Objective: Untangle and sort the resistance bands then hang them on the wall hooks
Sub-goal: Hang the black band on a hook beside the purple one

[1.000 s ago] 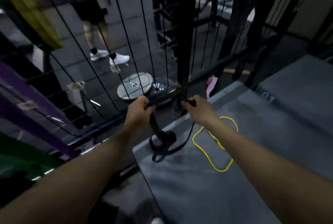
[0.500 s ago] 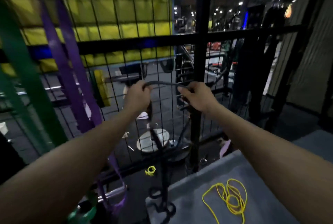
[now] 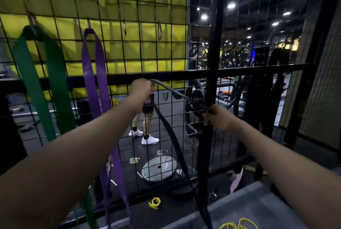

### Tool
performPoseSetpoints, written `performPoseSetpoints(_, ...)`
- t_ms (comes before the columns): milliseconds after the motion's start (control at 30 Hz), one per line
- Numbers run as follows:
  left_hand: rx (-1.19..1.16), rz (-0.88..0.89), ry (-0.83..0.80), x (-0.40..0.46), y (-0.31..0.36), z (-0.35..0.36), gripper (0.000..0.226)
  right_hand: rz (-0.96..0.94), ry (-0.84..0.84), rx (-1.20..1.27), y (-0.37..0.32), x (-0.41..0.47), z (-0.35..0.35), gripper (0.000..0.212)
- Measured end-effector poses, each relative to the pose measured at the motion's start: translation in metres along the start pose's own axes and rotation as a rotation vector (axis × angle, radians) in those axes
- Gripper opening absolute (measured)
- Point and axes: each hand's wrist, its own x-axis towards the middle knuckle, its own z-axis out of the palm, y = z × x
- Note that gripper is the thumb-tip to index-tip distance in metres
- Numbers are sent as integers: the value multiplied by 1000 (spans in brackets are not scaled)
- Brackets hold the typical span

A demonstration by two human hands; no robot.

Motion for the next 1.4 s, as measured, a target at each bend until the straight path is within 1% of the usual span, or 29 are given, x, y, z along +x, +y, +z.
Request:
performPoseSetpoints(100,123,-14,-114,4,0,-8,20,-22,85,287,-18,14,-11,27)
performPoseSetpoints(167,170,-16,-238,4,0,-12,16,-51,165,399,-37,23,-19,23)
performPoseSetpoints(233,238,14,-406,8,2,-14,10,-113,232,410,-59,30,-28,22)
performPoseSetpoints(300,220,13,-533,12,5,-11,11,-185,218,466,-77,40,-34,20)
performPoseSetpoints(367,175,28,-572,19,9,-7,12,-239,184,483,-92,49,-35,16)
performPoseSetpoints(467,131,95,-593,29,21,-3,10,-312,187,376,-109,62,-34,10)
performPoseSetpoints(500,101,112,-596,34,26,-3,8,-339,193,345,-115,66,-34,11)
performPoseSetpoints(567,57,142,-587,44,35,-5,6,-385,212,329,-127,74,-33,14)
performPoseSetpoints(667,55,212,-569,59,48,-12,2,-423,240,401,-148,88,-31,17)
performPoseSetpoints(800,24,306,-423,86,55,-36,10,-396,230,477,-168,115,-22,19)
performPoseSetpoints(967,24,375,-262,117,71,-72,3,-423,144,513,-192,149,4,14)
performPoseSetpoints(1100,84,475,-161,139,82,-92,12,-451,138,546,-211,169,19,13)
performPoseSetpoints(1167,84,517,-85,148,87,-100,11,-457,122,542,-220,180,22,10)
performPoseSetpoints(1233,73,552,-26,157,94,-106,8,-449,85,532,-229,191,24,16)
performPoseSetpoints(1333,64,586,-7,171,103,-110,14,-435,64,560,-243,212,26,24)
performPoseSetpoints(1400,98,612,-8,180,107,-111,18,-437,117,553,-254,228,25,25)
